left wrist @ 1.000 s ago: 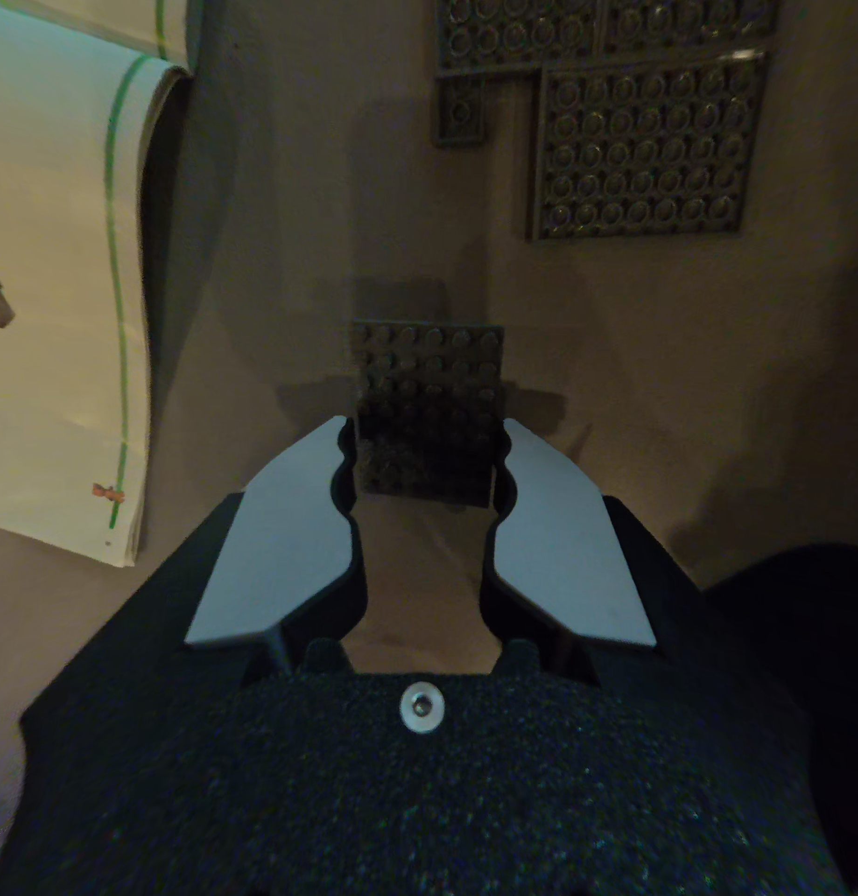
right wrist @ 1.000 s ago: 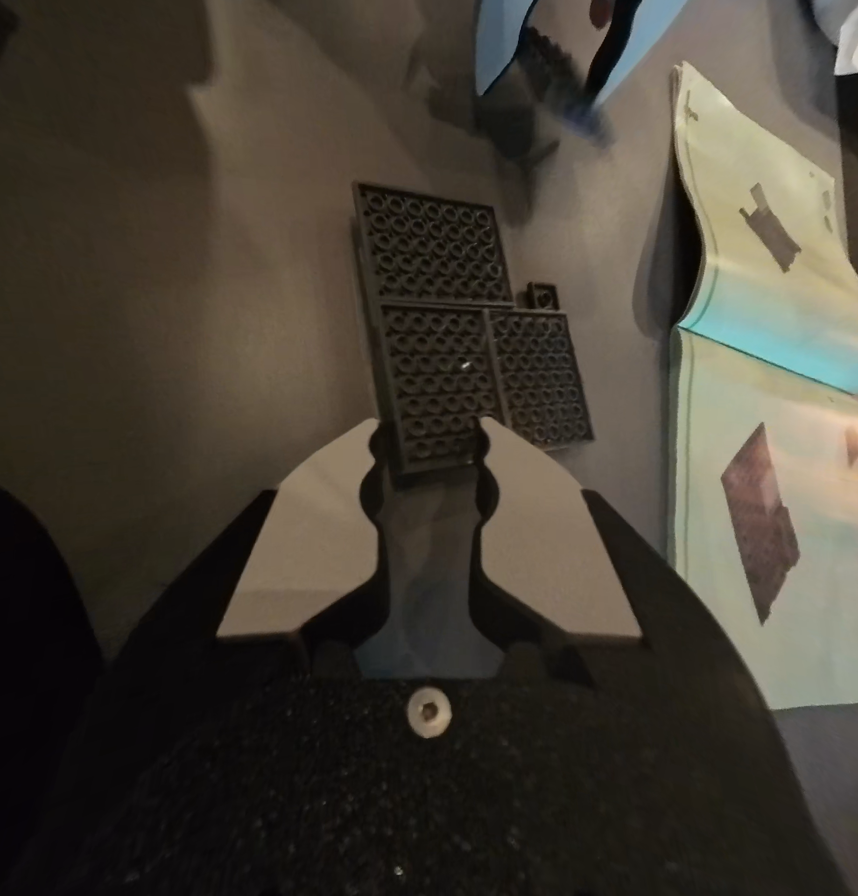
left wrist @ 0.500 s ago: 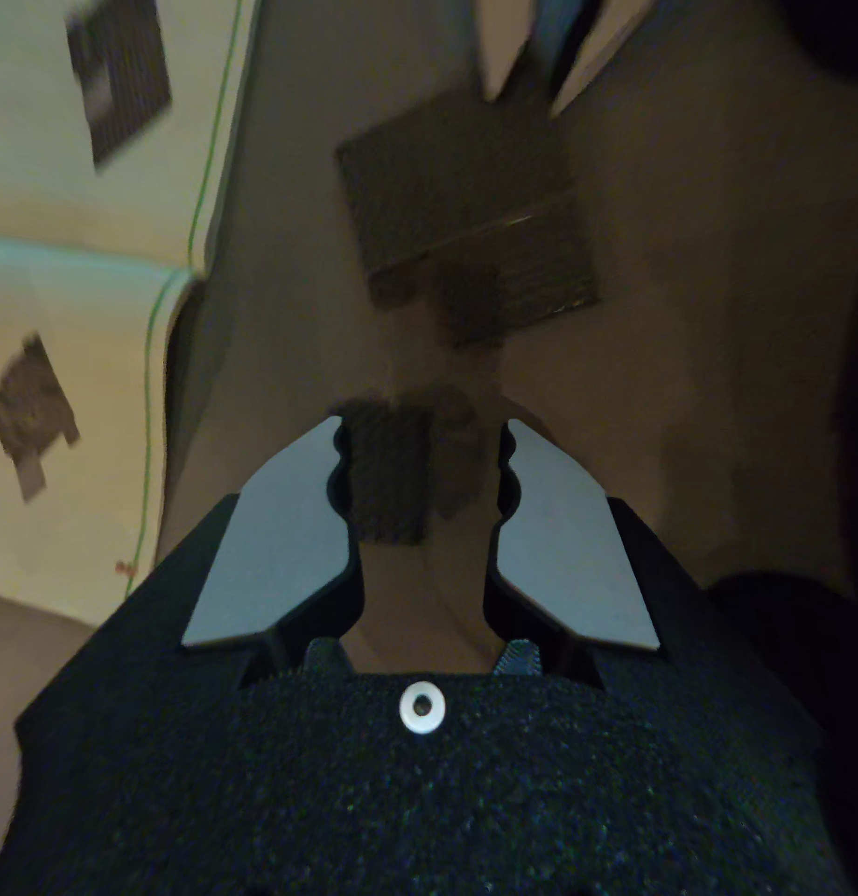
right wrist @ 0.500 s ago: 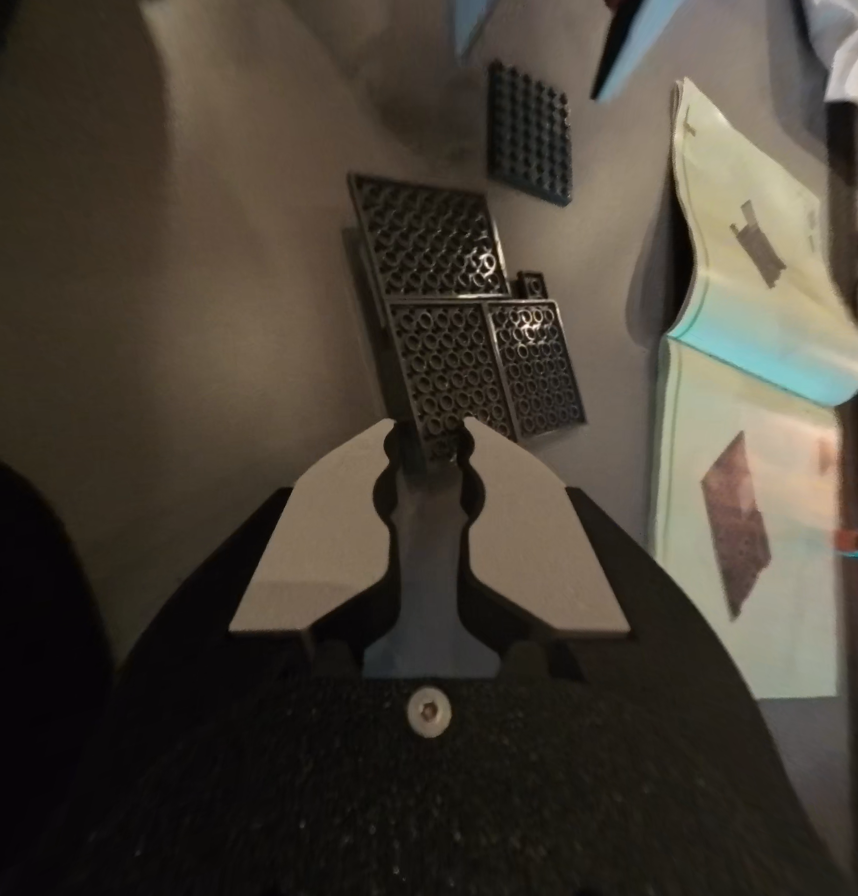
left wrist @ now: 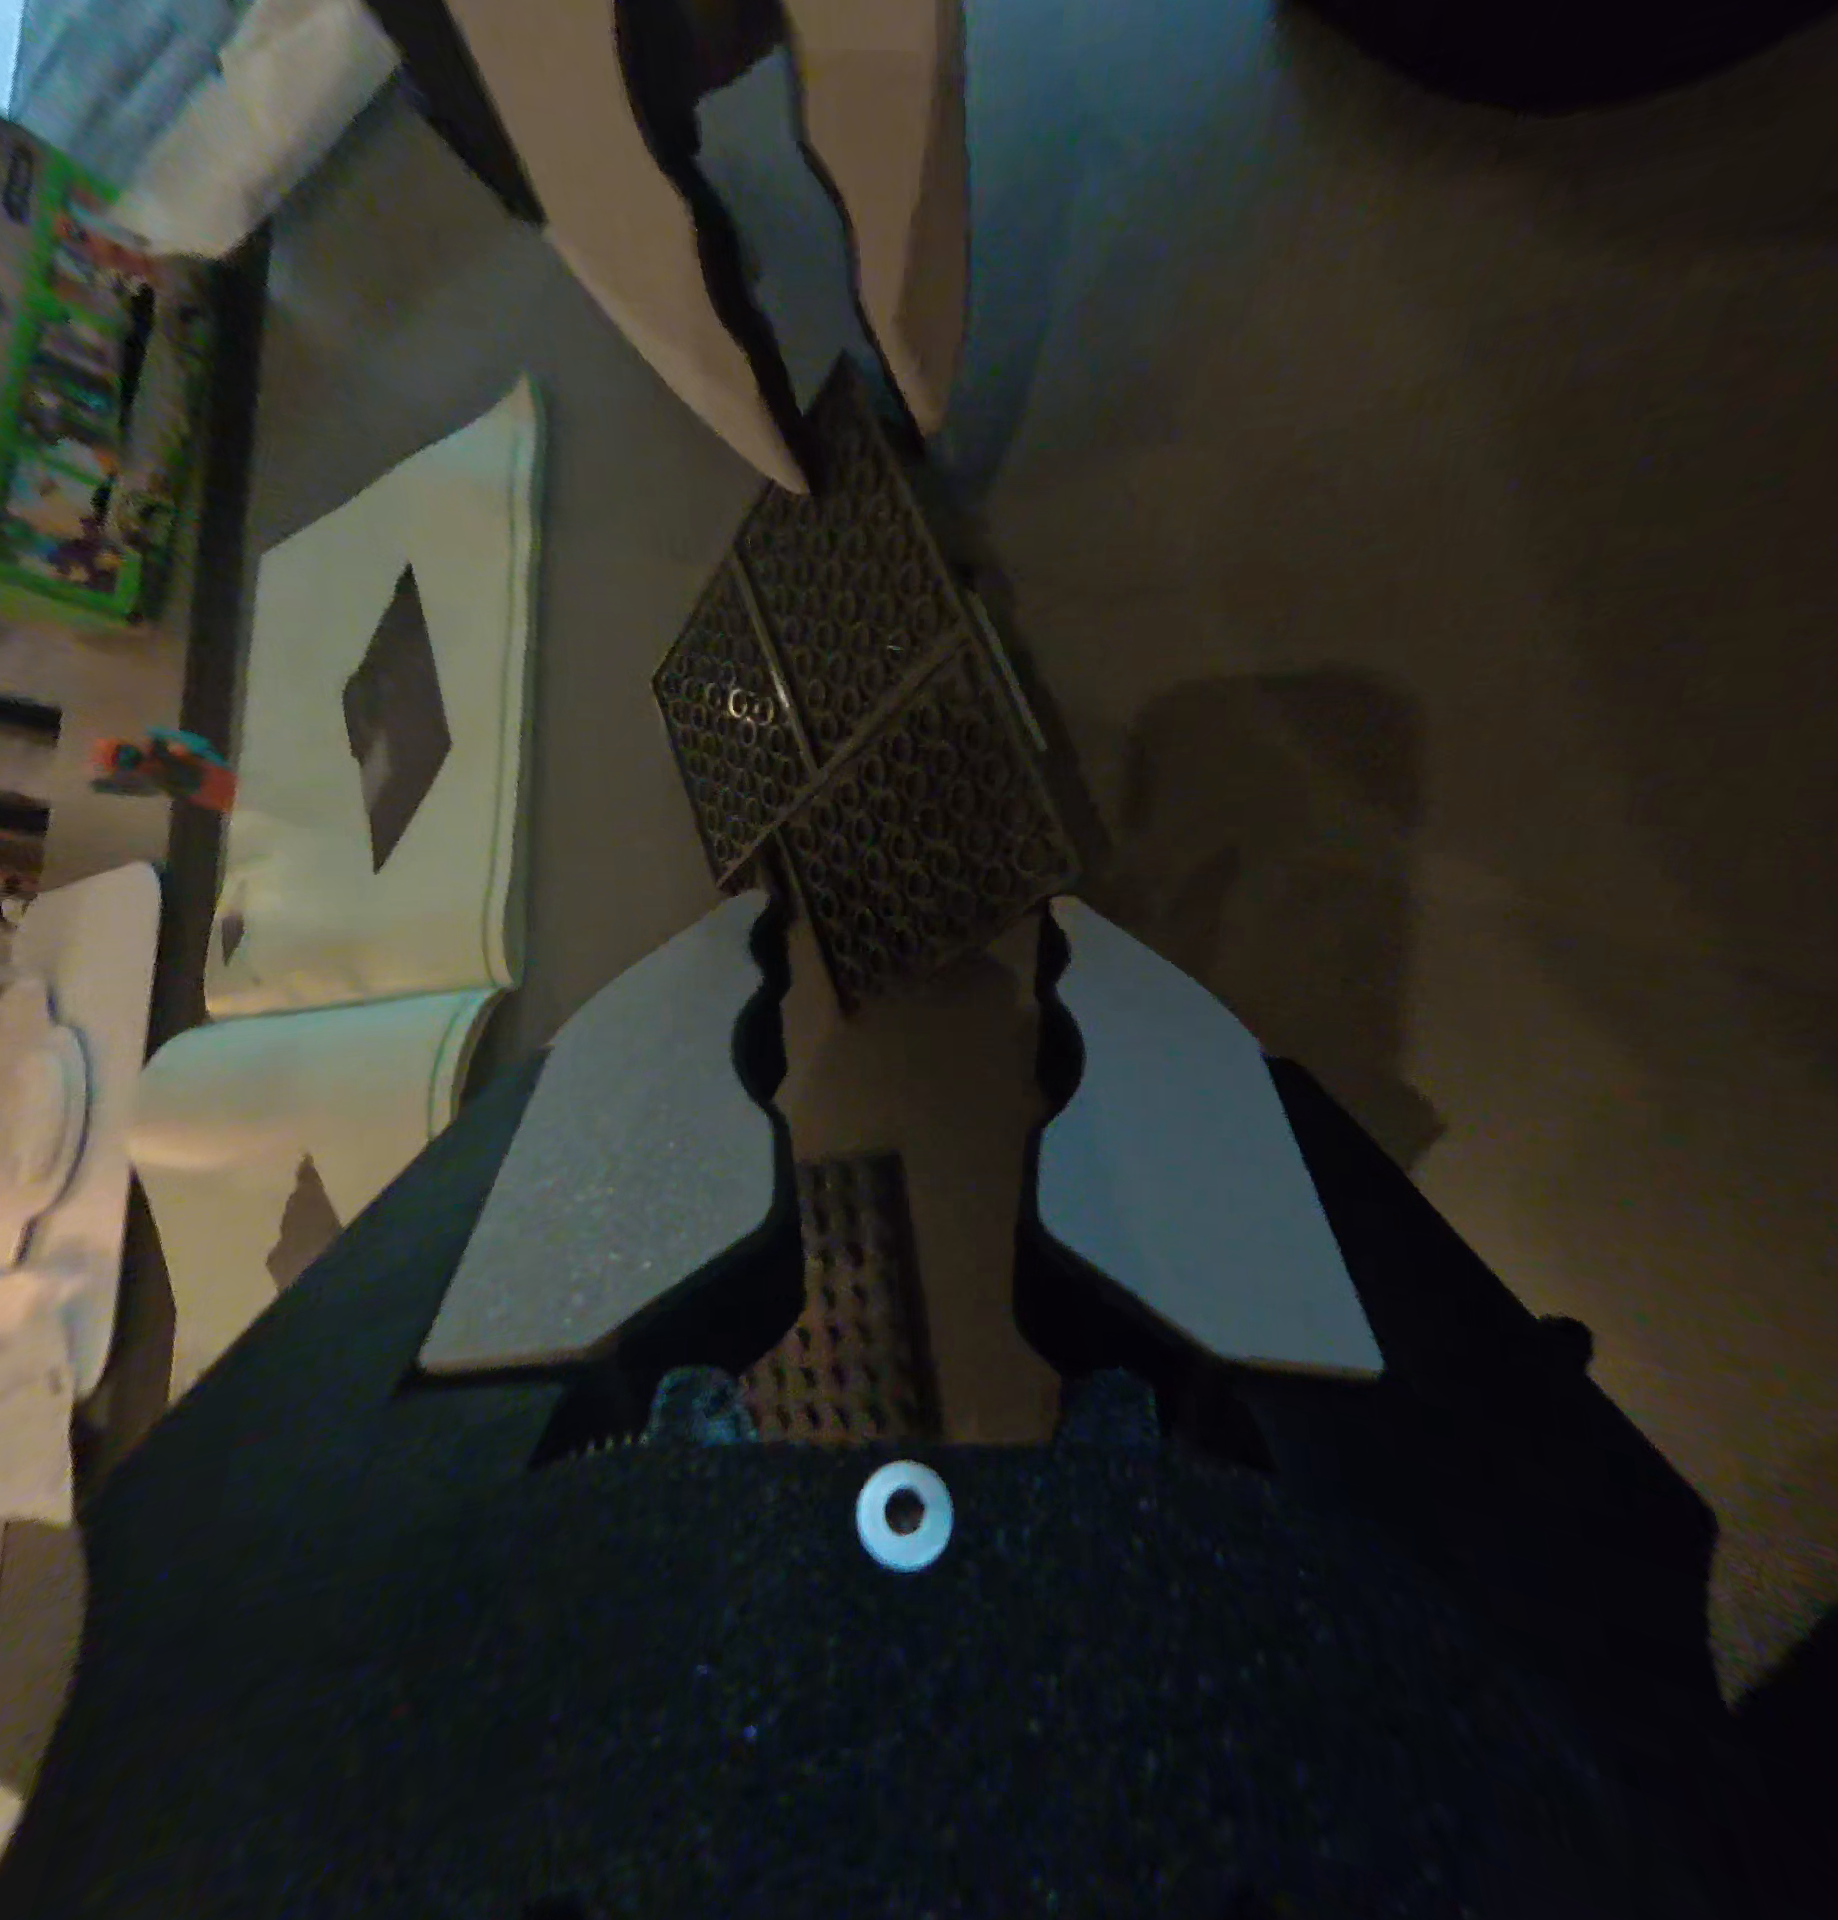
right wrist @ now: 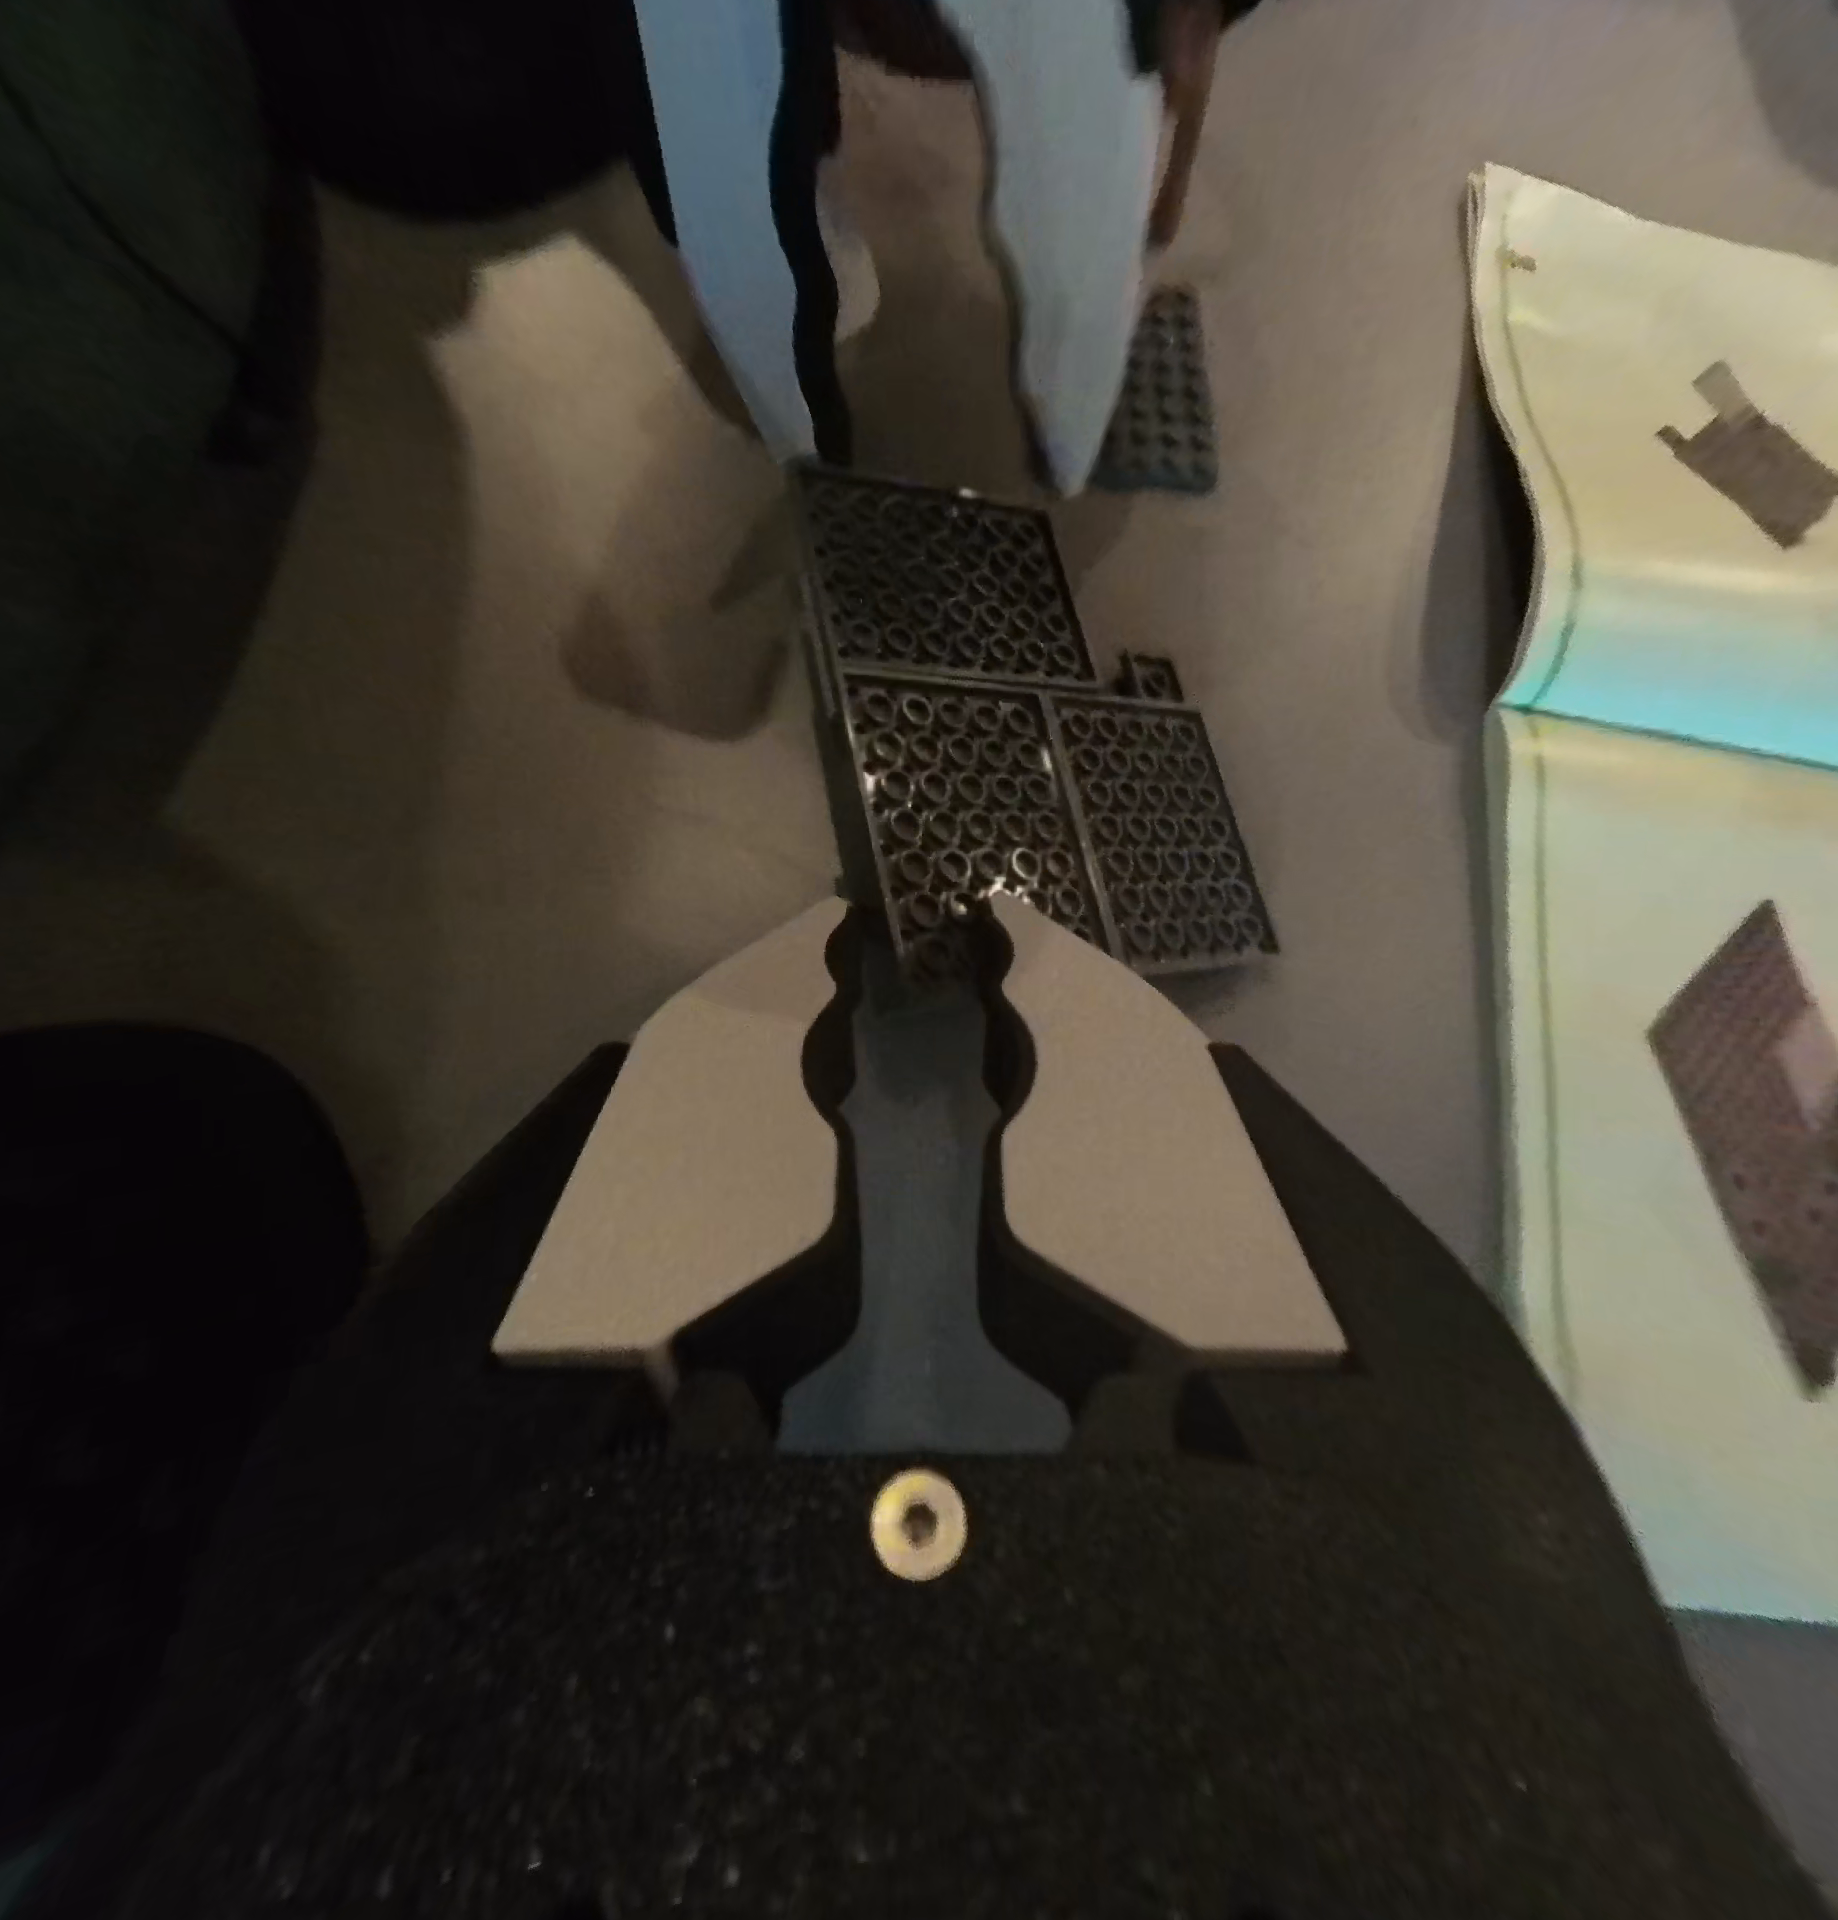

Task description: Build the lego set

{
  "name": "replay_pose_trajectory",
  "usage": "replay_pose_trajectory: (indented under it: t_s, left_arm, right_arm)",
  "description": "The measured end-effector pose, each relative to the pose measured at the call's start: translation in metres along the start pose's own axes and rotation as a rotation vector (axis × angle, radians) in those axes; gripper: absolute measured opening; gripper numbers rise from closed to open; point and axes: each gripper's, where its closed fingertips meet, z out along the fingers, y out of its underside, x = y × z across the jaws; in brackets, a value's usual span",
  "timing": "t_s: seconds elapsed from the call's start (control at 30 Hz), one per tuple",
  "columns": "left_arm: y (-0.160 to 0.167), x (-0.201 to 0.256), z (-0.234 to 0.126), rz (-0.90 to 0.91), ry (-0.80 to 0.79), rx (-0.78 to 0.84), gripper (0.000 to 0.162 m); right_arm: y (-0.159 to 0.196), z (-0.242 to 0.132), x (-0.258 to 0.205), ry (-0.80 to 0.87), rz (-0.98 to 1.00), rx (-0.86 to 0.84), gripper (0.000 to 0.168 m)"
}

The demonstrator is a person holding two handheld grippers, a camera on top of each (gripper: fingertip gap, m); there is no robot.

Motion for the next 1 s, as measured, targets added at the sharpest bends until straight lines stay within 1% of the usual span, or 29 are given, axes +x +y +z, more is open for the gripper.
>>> replay_pose_trajectory:
  t_s: [0.07,0.13,0.2,0.33,0.37,0.5,0.57,0.63,0.73,0.77,0.9,0.93,1.0]
  left_arm:
    - [-0.007,0.002,-0.002,0.037,0.005,0.050,0.036]
    - [-0.012,0.001,-0.005,0.064,-0.005,0.090,0.032]
    - [-0.016,0.003,-0.006,0.072,0.001,0.116,0.028]
    - [-0.034,0.006,-0.016,0.060,0.004,0.225,0.013]
    - [-0.040,0.004,-0.020,0.040,-0.002,0.259,0.008]
    - [-0.054,-0.004,-0.033,-0.095,0.004,0.341,0.006]
    - [-0.062,-0.008,-0.042,-0.196,0.031,0.397,0.005]
    - [-0.067,-0.013,-0.049,-0.314,0.070,0.440,0.006]
    - [-0.071,-0.020,-0.058,-0.514,0.154,0.509,0.005]
    - [-0.071,-0.021,-0.059,-0.592,0.192,0.531,0.005]
    - [-0.063,-0.024,-0.059,-0.814,0.283,0.594,0.004]
    - [-0.062,-0.024,-0.060,-0.863,0.307,0.624,0.004]
    - [-0.060,-0.026,-0.062,-0.950,0.344,0.686,0.004]
  right_arm:
    - [-0.003,-0.006,-0.001,-0.047,0.056,0.038,0.020]
    - [-0.006,-0.011,-0.003,-0.096,0.105,0.078,0.020]
    - [-0.010,-0.017,-0.005,-0.155,0.159,0.117,0.019]
    - [-0.018,-0.031,-0.008,-0.293,0.280,0.206,0.019]
    - [-0.020,-0.034,-0.008,-0.326,0.305,0.220,0.019]
    - [-0.026,-0.043,-0.011,-0.444,0.395,0.272,0.019]
    - [-0.031,-0.047,-0.016,-0.522,0.444,0.299,0.019]
    - [-0.036,-0.049,-0.017,-0.562,0.476,0.332,0.020]
    - [-0.048,-0.053,-0.016,-0.563,0.480,0.421,0.019]
    - [-0.051,-0.054,-0.015,-0.549,0.476,0.441,0.023]
    - [-0.050,-0.044,-0.016,-0.390,0.395,0.428,0.052]
    - [-0.048,-0.040,-0.016,-0.347,0.388,0.420,0.063]
    - [-0.044,-0.027,-0.015,-0.252,0.383,0.402,0.068]
